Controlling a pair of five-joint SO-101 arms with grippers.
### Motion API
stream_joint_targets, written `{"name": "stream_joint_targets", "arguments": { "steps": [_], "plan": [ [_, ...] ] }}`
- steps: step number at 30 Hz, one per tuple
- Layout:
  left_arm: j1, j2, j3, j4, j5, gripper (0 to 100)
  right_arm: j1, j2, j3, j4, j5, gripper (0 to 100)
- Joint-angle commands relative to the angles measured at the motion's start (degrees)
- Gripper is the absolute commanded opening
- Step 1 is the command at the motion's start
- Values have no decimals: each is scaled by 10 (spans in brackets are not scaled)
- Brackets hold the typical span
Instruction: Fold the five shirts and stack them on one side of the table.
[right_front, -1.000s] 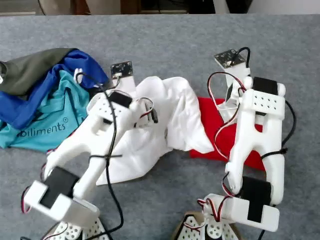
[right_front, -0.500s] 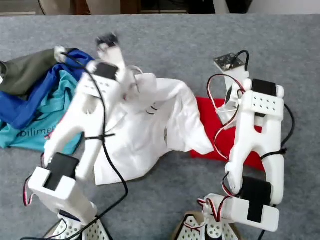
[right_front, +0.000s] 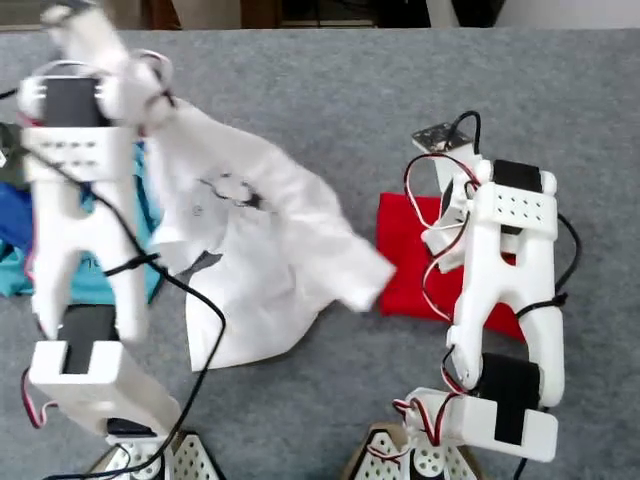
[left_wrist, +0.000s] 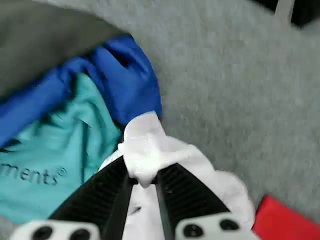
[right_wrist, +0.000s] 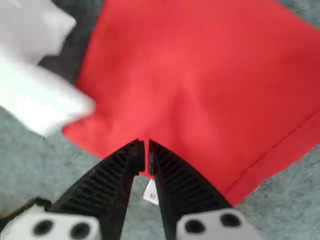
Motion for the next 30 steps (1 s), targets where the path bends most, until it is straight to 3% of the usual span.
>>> {"name": "stream_joint_targets", "arguments": {
  "steps": [1, 7, 11, 13, 17, 25, 30],
  "plan": [
    [-61, -8, -121, 23, -9, 19, -37, -30, -31, 37, 52, 41],
    [-109, -3, -219, 60, -52, 19, -168, -97, -58, 112, 141, 41],
    [-120, -2, -167, 55, -57, 19, -290, -156, -62, 141, 184, 51],
    [-127, 6, -120, 33, -57, 19, -340, -169, -53, 135, 183, 104],
    [-156, 32, -19, -40, -56, 19, -400, -154, -1, 37, 148, 220],
    [-204, 71, 156, -102, -59, 19, -465, 101, 45, -175, 108, 261],
    [-236, 70, 256, -141, -65, 19, -463, 284, -78, -148, 93, 252]
  ]
}}
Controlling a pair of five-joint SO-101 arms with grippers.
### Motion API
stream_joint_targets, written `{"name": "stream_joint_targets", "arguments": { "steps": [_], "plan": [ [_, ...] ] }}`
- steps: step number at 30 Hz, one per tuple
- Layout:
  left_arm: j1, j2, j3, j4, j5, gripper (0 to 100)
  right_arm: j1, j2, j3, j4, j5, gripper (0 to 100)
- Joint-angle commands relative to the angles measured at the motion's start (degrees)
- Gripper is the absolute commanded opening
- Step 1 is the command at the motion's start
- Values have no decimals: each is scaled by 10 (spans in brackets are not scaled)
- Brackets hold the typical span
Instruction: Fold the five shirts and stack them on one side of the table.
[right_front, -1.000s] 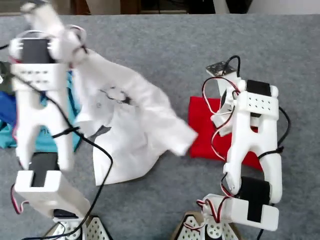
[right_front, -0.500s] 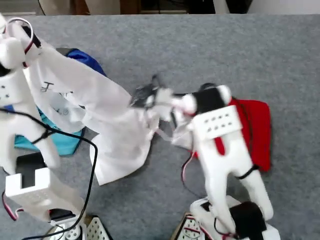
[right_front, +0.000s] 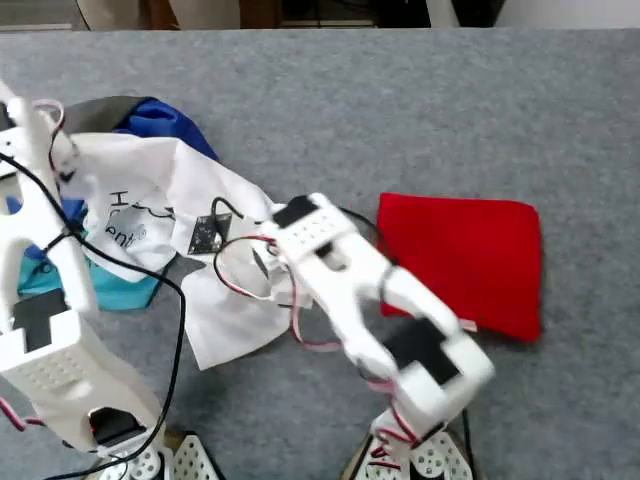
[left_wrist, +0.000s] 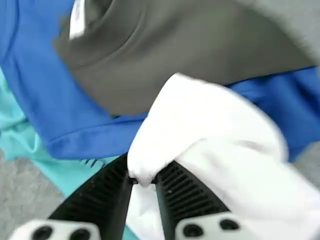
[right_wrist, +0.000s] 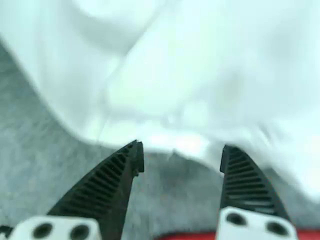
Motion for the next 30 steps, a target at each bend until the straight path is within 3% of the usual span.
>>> {"name": "stream_joint_targets", "arguments": {
  "steps": [1, 5, 11, 20, 24, 30],
  "plan": [
    [-30, -12, 43, -26, -4, 19, -7, 97, -118, 55, -13, 224],
    [-60, -12, 63, -31, -22, 19, 4, 140, -204, 127, -17, 0],
    [-84, -8, 77, -33, -52, 19, 38, 120, -214, 203, 2, 2],
    [-98, -13, 99, -15, -83, 19, 134, -100, -195, 352, 156, 2],
    [-84, -12, 126, 57, -113, 19, 187, -245, -80, 352, 244, 5],
    [-76, -73, 255, 60, -113, 19, 284, -433, 152, 351, 336, 5]
  ]
}}
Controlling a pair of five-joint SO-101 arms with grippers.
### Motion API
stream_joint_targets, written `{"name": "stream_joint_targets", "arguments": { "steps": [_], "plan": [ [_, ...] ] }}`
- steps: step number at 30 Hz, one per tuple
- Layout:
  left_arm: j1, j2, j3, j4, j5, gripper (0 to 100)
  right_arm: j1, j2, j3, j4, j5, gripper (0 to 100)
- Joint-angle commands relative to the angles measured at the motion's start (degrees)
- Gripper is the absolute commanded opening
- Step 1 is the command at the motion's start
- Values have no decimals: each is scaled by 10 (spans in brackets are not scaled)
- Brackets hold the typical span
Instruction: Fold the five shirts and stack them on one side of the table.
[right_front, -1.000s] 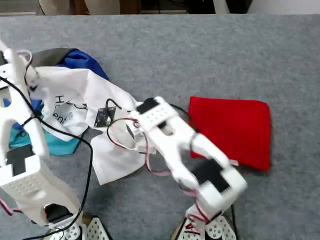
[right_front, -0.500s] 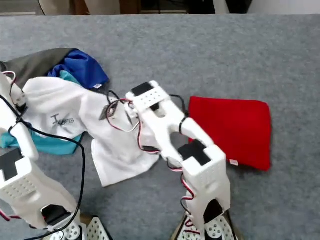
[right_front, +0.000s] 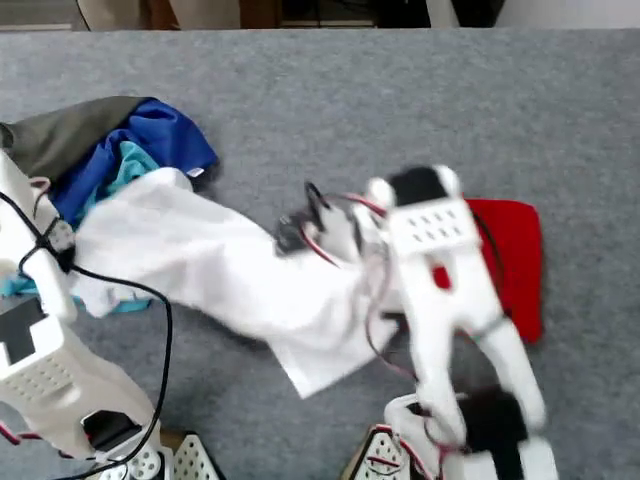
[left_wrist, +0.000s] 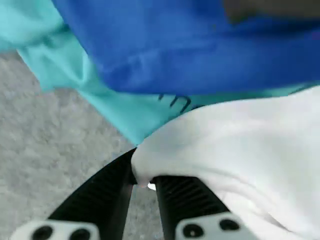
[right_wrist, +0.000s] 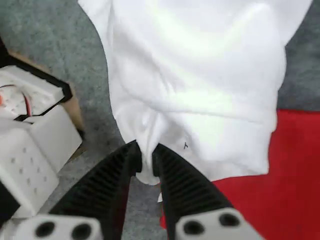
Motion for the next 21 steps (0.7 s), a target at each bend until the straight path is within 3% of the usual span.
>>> {"name": "stream_joint_targets", "arguments": {
  "steps": [1, 8, 15, 21],
  "plan": [
    [11, -86, 82, 4, -5, 19, 74, -123, 115, 13, 57, 5],
    [37, -368, 302, -19, -61, 19, 182, -258, 198, 14, 122, 5],
    [37, -705, 447, 27, -108, 19, 199, -292, 226, 14, 131, 10],
    [109, -806, 563, -94, -40, 19, 197, -320, 209, 14, 119, 203]
  ]
}}
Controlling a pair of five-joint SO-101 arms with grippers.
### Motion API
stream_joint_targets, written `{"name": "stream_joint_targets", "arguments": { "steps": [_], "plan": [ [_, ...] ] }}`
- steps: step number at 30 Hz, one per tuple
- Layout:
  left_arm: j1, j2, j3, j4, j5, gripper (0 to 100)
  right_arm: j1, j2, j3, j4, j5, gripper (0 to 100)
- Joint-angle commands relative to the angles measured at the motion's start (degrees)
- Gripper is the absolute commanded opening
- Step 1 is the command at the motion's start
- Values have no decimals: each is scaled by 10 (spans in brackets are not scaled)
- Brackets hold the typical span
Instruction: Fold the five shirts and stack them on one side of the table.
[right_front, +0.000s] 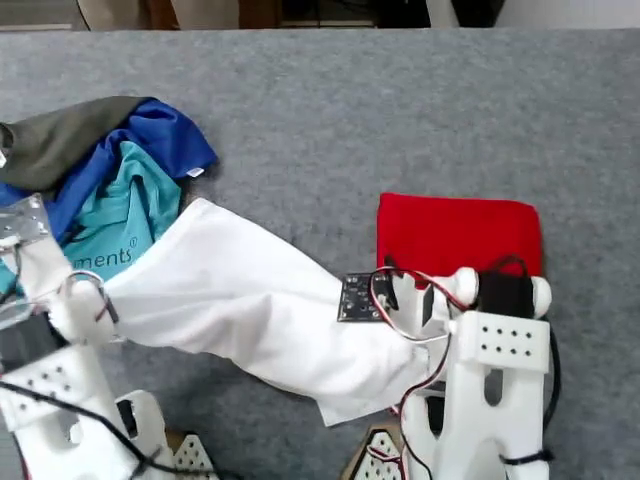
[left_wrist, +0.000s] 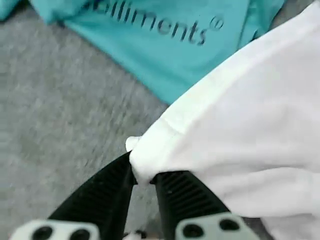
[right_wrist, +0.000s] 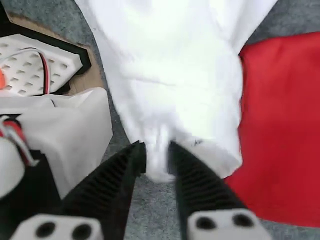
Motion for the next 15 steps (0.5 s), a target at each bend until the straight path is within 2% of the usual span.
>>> {"name": "stream_joint_targets", "arguments": {
  "steps": [1, 5, 10, 13, 15],
  "plan": [
    [46, -23, 44, -81, 36, 19, 7, -15, -23, 13, -6, 227],
    [91, 42, 33, -118, 59, 19, 7, -2, -32, 13, -6, 213],
    [97, 184, -54, -135, 98, 19, 4, 9, -31, 13, -7, 150],
    [97, 276, -106, -155, 114, 19, -51, 10, -25, 14, -41, 100],
    [97, 335, -137, -169, 123, 19, -127, 11, -4, 14, -87, 107]
  ]
}}
